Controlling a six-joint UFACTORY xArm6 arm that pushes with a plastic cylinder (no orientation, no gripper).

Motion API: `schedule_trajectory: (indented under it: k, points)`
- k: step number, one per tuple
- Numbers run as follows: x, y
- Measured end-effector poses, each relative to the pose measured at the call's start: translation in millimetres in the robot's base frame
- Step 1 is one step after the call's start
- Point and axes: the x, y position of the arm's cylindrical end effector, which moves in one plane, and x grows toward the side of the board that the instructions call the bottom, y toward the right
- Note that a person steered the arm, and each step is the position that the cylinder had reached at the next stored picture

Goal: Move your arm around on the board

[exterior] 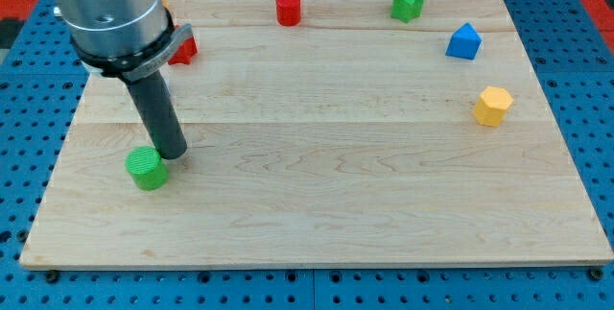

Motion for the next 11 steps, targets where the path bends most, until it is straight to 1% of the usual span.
schedule_trajectory:
  k: [1, 2, 6, 8, 9, 10, 11]
  points:
    - [-36, 42]
    - [-48, 101]
    - [-76, 103]
    - [-110, 102]
    - [-148, 97]
    - [-162, 89]
    - [-168, 161]
